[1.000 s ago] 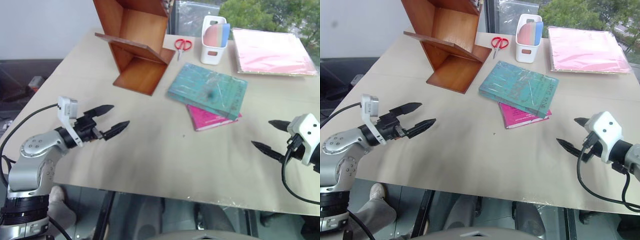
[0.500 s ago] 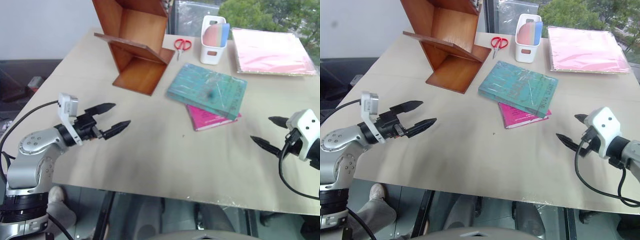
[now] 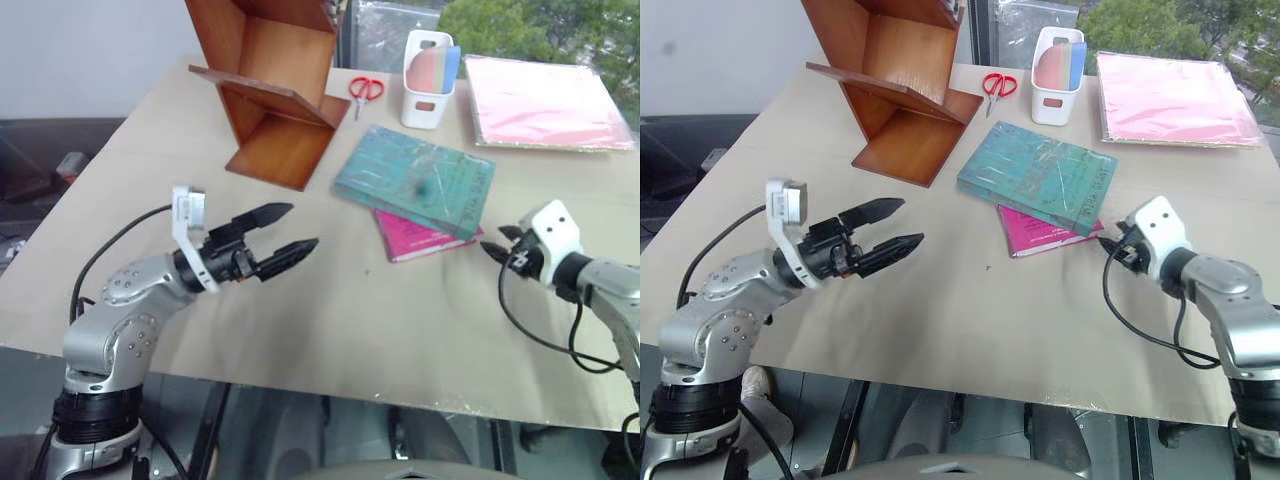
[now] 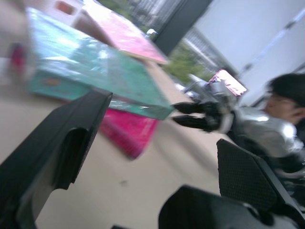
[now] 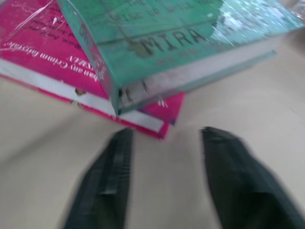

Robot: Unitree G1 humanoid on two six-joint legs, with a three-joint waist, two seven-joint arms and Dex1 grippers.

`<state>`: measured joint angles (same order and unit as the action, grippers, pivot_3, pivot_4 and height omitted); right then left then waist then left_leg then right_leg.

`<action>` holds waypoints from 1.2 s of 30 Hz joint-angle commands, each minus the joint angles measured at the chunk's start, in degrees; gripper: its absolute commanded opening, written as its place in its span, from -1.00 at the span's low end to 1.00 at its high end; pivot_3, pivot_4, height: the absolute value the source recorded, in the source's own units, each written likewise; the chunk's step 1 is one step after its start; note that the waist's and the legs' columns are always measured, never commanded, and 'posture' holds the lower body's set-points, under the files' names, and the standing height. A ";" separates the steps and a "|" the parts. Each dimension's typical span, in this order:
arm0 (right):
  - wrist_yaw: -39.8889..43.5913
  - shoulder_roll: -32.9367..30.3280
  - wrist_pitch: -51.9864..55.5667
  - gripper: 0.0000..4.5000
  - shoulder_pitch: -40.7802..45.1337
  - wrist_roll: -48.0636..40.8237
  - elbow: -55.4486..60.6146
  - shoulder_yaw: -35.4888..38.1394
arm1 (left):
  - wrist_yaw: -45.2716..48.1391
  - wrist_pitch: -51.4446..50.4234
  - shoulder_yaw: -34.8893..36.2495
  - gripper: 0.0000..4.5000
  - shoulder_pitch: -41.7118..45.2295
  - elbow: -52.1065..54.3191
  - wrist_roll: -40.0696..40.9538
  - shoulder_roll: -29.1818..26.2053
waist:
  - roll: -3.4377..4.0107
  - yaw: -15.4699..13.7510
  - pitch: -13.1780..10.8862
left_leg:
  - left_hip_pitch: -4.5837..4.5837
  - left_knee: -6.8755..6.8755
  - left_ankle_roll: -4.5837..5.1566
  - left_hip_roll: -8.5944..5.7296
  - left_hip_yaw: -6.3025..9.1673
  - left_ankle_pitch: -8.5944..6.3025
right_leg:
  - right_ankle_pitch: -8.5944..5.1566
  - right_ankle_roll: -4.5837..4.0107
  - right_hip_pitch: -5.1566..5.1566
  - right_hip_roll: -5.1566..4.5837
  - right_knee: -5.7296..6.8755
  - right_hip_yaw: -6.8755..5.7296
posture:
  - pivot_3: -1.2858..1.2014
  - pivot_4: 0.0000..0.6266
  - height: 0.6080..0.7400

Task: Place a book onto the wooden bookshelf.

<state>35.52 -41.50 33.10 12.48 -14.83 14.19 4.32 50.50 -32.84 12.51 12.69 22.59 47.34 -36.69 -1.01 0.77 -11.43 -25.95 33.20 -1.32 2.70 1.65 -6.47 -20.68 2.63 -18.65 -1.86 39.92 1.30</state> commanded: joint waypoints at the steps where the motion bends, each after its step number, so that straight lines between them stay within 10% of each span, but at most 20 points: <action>1: 0.44 0.16 -2.28 -0.98 1.14 1.37 -0.70 -0.70 | 2.32 -0.41 -0.67 1.00 0.84 3.47 1.60 -1.59 | 0.00 -0.05 0.00 | 0.00 0.00 0.00 0.00 0.00 0.00 | 0.00 0.00 0.01 0.00 -0.01 0.00 | 0.03 -0.52 1.00; 23: 3.90 7.38 -7.55 -0.98 5.46 3.77 -2.96 -8.67 | 17.20 2.24 -3.90 1.00 2.50 3.95 -0.23 -8.65 | 0.01 0.02 0.00 | 0.02 -0.01 0.00 0.02 0.00 0.00 | 0.00 0.00 -0.01 0.03 0.01 0.00 | 0.03 -0.52 1.00; 36: 9.52 4.20 -6.27 -0.98 -0.39 -3.29 5.40 -3.10 | 6.70 -0.39 -1.90 1.00 0.94 -1.11 -0.98 -4.07 | 0.01 -0.10 0.00 | 0.03 -0.01 0.01 0.02 0.00 -0.01 | 0.00 0.00 0.01 0.00 0.01 -0.01 | 0.03 -0.52 1.00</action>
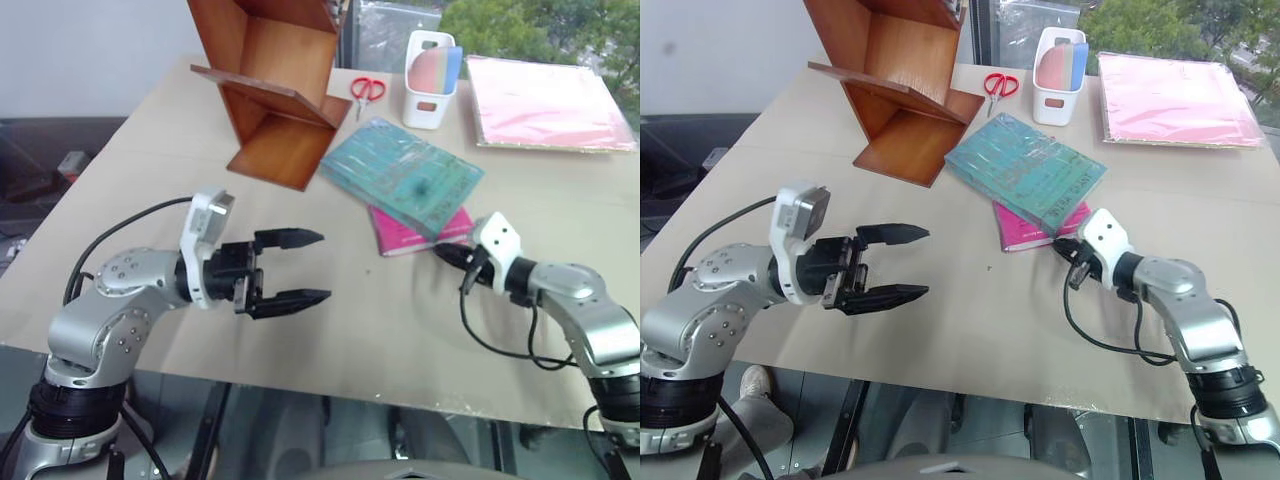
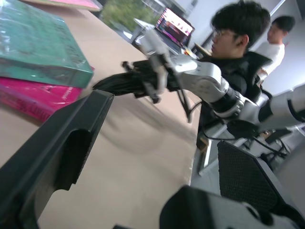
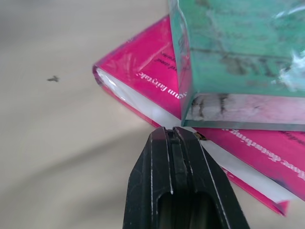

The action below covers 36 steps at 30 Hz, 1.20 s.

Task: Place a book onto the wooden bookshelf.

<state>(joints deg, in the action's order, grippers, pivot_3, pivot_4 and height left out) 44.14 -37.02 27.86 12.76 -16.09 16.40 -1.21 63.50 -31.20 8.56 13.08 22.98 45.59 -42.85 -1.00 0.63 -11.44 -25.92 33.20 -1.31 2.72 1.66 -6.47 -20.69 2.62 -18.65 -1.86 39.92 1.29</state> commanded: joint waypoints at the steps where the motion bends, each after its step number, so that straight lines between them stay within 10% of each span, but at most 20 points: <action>1: 0.95 0.21 -2.08 -0.98 -0.80 -2.58 3.47 2.87 | -9.86 -4.11 2.81 1.00 1.37 -2.64 2.61 3.79 | 0.00 0.05 0.00 | 0.00 0.00 0.00 0.02 0.01 0.00 | 0.00 0.00 0.00 0.02 0.00 0.00 | 0.03 -0.52 1.00; 6: 1.52 0.86 -2.81 -0.75 -2.00 -6.72 6.50 5.95 | -25.27 -12.49 4.37 1.00 6.61 -10.42 6.02 12.37 | -0.01 -0.07 0.00 | -0.02 0.06 0.00 0.01 0.04 0.00 | 0.00 0.01 0.00 0.03 0.04 0.00 | 0.03 -0.52 1.00; 14: -3.22 3.84 -2.75 0.85 -4.91 -10.11 15.27 9.17 | -40.59 -21.85 6.09 1.00 19.23 -30.32 8.61 27.98 | -0.09 -0.31 -0.02 | -0.13 0.19 0.00 -0.13 0.20 0.01 | 0.02 0.04 0.06 -0.04 0.05 -0.18 | 0.03 -0.52 1.00; 36: -10.02 0.79 0.26 0.85 -25.49 -12.64 35.28 21.39 | -43.24 -15.15 16.13 1.00 40.68 -66.85 5.59 39.58 | 0.01 -1.25 0.09 | -0.06 0.17 -0.15 -0.32 0.29 0.11 | 0.01 0.06 0.18 -0.14 0.04 -0.31 | 0.03 -0.52 1.00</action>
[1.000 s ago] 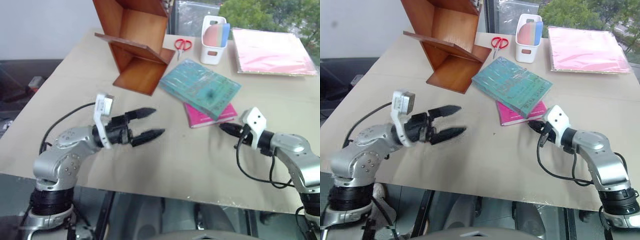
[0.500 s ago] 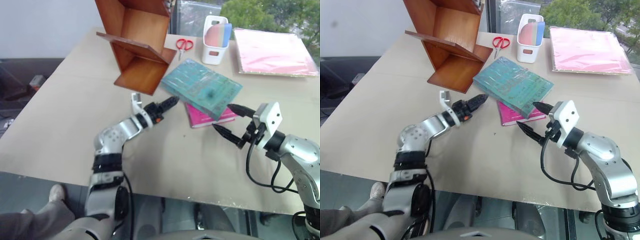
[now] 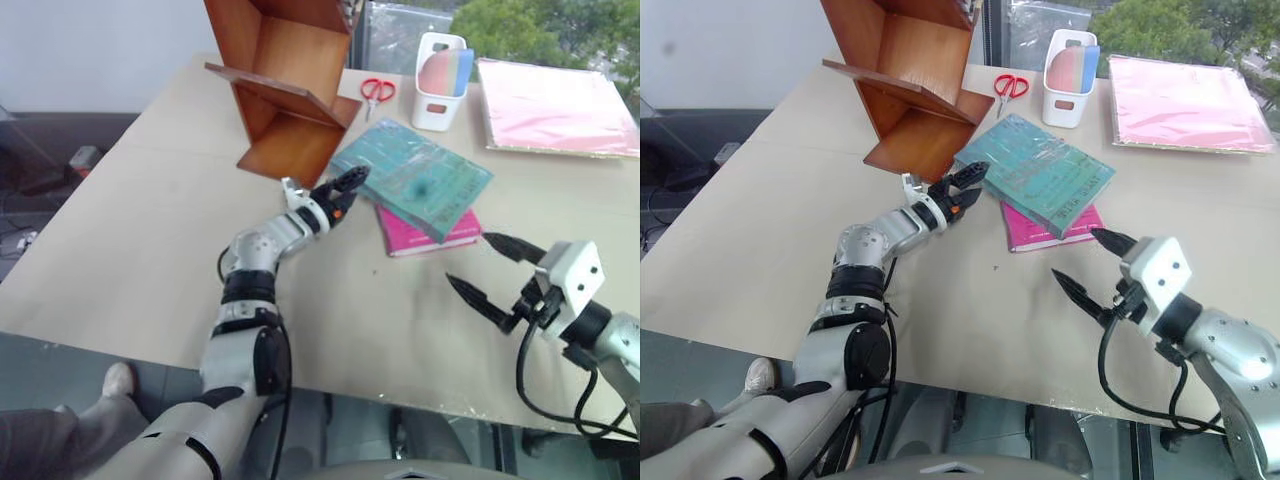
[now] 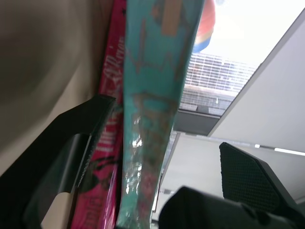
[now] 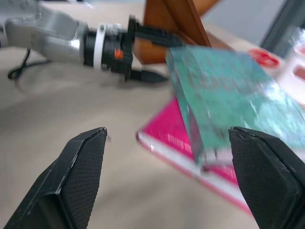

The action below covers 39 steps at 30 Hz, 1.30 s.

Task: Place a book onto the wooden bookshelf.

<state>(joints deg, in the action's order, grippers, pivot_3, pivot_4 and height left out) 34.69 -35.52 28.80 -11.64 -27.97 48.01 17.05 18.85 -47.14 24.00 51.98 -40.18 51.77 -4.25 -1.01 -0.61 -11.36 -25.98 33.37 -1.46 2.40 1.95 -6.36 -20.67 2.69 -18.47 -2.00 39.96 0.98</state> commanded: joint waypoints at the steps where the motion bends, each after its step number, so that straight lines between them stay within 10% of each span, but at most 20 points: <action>1: -0.86 -0.73 -0.51 0.85 -1.34 -0.93 4.03 3.39 | 1.62 1.24 1.05 1.00 2.56 -5.03 -0.79 1.09 | 0.02 -0.05 0.01 | 0.03 0.00 0.04 0.00 0.01 -0.02 | 0.00 0.00 0.04 0.00 0.00 -0.01 | 0.03 -0.52 1.00; 12: -3.91 -1.22 1.55 0.85 -0.10 -1.82 6.60 2.62 | 3.46 4.82 3.94 1.00 8.32 -18.72 -3.61 2.77 | 0.12 -0.20 0.12 | 0.18 0.00 0.09 -0.05 0.13 -0.06 | -0.01 0.01 0.30 -0.03 -0.08 -0.15 | 0.03 -0.52 1.00; 25: -5.88 -2.01 3.16 0.88 6.32 -1.08 4.09 -2.26 | 1.68 -0.05 8.13 -0.95 7.46 -19.36 -3.14 2.10 | 0.31 -0.10 0.30 | 0.21 0.01 0.09 -0.09 0.18 -0.05 | -0.01 0.02 0.35 -0.07 -0.09 -0.21 | 0.03 -0.52 1.00; 39: -5.32 -1.02 0.27 0.88 9.83 0.26 -2.19 -2.43 | -3.72 -23.98 9.97 -1.00 3.87 6.29 8.56 2.08 | 0.26 0.75 0.25 | 0.10 -0.03 -0.15 -0.08 0.18 0.09 | -0.01 0.02 0.28 -0.07 -0.13 -0.18 | 0.03 -0.52 1.00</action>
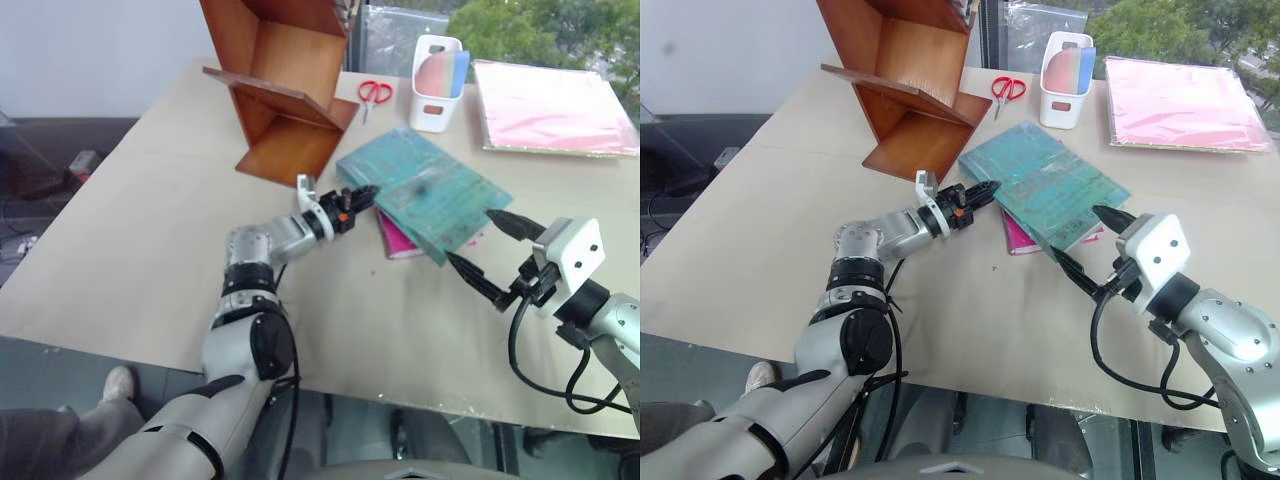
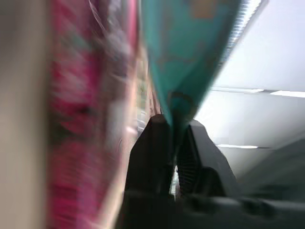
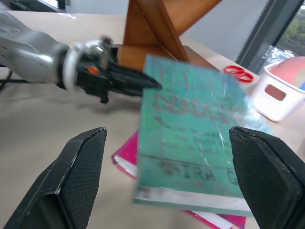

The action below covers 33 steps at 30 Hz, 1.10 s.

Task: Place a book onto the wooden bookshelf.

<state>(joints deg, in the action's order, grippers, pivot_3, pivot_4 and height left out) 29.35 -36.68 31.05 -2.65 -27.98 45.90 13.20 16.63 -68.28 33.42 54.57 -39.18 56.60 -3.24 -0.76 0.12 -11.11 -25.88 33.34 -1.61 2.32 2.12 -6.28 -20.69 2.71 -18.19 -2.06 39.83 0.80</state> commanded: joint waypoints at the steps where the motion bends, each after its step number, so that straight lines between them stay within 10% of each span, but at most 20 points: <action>1: 0.35 0.06 -2.59 0.88 0.19 0.24 -0.17 2.43 | -2.66 -3.04 0.82 -1.00 1.59 6.19 4.33 1.52 | 0.00 0.05 0.00 | 0.01 0.00 0.00 0.00 -0.02 0.00 | 0.00 0.00 0.00 0.00 0.00 0.01 | 0.03 -0.52 1.00; 9: 2.63 0.53 -6.03 0.88 -4.64 -4.10 0.92 12.51 | -6.13 -5.21 -2.10 -1.00 7.29 10.63 4.64 0.89 | -0.03 0.20 -0.02 | -0.03 -0.01 0.00 -0.01 -0.03 0.00 | -0.01 0.01 -0.02 0.01 -0.03 0.02 | 0.03 -0.52 1.00; 16: -0.19 5.89 -9.01 0.88 2.13 -9.95 0.20 10.32 | 9.38 -2.31 -23.31 -1.00 13.55 18.97 -7.38 -12.19 | 0.00 0.87 -0.03 | 0.05 -0.10 -0.01 0.02 -0.08 0.00 | -0.01 0.01 -0.05 0.06 -0.01 0.11 | 0.03 -0.52 1.00; 23: -0.36 7.83 -11.40 0.88 5.86 -11.46 -3.29 9.35 | 35.54 36.06 -45.29 -1.00 15.32 30.97 -33.04 -28.18 | 0.05 0.48 -0.06 | -0.05 -0.19 -0.03 0.03 -0.19 0.01 | -0.01 -0.01 -0.18 0.03 -0.07 0.18 | 0.03 -0.52 1.00; 33: 3.70 8.23 -19.24 0.88 7.56 -9.77 -6.00 7.19 | 42.20 76.21 -49.22 -1.00 22.94 22.59 -55.58 -33.25 | 0.06 0.29 -0.06 | -0.53 -0.13 0.03 0.03 -0.25 -0.01 | -0.02 0.00 -0.75 0.04 -0.03 0.23 | 0.03 -0.52 1.00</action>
<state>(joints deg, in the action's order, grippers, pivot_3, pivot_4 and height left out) 32.13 -28.49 13.94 4.21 -37.97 39.33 20.78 57.85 2.31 -15.53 74.98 -15.31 4.04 -35.44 -0.69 0.41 -11.17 -26.41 33.21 -1.58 2.35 1.88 -6.28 -20.71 2.71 -18.94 -2.02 39.80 1.04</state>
